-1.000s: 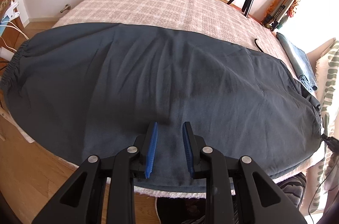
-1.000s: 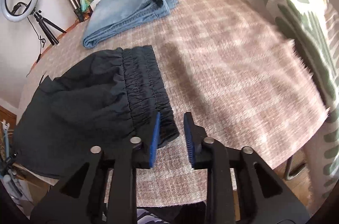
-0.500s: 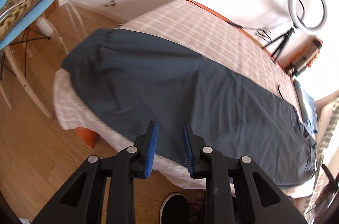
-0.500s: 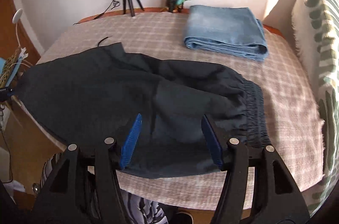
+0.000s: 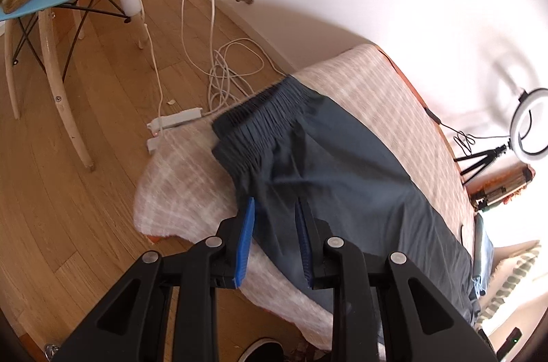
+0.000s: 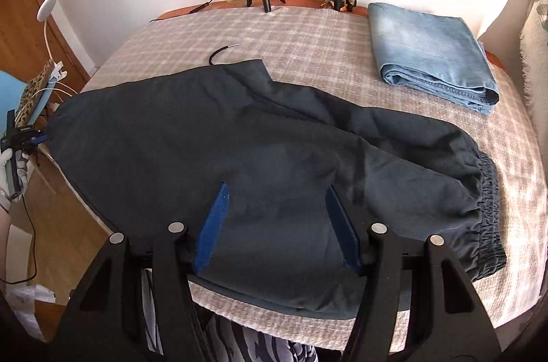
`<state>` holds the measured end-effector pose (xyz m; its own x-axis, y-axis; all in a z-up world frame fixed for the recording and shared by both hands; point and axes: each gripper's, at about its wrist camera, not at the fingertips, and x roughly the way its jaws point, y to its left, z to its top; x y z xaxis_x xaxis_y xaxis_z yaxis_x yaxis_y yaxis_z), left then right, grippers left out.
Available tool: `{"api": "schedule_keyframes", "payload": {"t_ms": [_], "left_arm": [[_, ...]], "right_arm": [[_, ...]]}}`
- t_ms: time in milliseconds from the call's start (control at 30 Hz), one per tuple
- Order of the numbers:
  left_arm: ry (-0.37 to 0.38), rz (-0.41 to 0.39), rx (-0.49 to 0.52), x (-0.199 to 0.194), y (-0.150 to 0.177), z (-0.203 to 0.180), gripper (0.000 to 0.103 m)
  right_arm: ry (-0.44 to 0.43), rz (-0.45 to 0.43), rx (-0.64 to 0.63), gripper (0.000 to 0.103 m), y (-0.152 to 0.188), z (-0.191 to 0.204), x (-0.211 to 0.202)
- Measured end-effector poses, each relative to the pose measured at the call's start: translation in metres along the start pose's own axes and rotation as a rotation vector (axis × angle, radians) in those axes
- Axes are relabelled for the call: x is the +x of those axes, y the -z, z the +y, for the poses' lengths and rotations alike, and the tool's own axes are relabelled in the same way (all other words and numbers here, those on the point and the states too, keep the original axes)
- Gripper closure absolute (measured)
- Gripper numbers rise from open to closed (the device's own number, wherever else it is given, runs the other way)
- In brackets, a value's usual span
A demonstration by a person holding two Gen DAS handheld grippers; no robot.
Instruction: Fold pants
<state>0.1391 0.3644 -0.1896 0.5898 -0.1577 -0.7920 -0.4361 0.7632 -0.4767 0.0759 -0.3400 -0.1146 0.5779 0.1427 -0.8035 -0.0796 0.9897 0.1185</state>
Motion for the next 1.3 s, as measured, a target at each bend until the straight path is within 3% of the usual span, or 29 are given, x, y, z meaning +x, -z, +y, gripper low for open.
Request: {"api": "schedule_keyframes", "payload": {"t_ms": [100,267,533,667,833,1000,1167,1300], "left_arm": [[0.015,0.0,0.002,0.012,-0.014,0.004,0.082],[0.009,-0.021,0.032,0.018,-0.023,0.0,0.081],[0.012,-0.049,0.088,0.004,-0.012,0.015,0.081],[0.008,-0.048,0.109,0.004,-0.01,0.019,0.081],[0.048,-0.064,0.076,0.006,-0.01,0.028,0.081],[0.044,-0.064,0.078,0.011,-0.01,0.031,0.081],[0.031,-0.056,0.095,0.016,-0.012,0.034,0.08],[0.045,-0.056,0.105,0.016,-0.012,0.032,0.068]], "right_arm": [[0.004,0.009,-0.023,0.041,-0.01,0.017,0.006],[-0.065,0.007,-0.127,0.041,-0.048,0.071,0.021],[-0.277,-0.006,-0.391,0.041,-0.126,0.211,0.07],[-0.411,0.038,-0.497,0.041,-0.151,0.289,0.109],[-0.525,0.114,-0.627,0.041,-0.164,0.388,0.16],[-0.602,0.181,-0.711,0.041,-0.167,0.472,0.208],[-0.61,0.198,-0.794,0.041,-0.166,0.535,0.246],[-0.612,0.226,-0.836,0.041,-0.159,0.568,0.267]]}}
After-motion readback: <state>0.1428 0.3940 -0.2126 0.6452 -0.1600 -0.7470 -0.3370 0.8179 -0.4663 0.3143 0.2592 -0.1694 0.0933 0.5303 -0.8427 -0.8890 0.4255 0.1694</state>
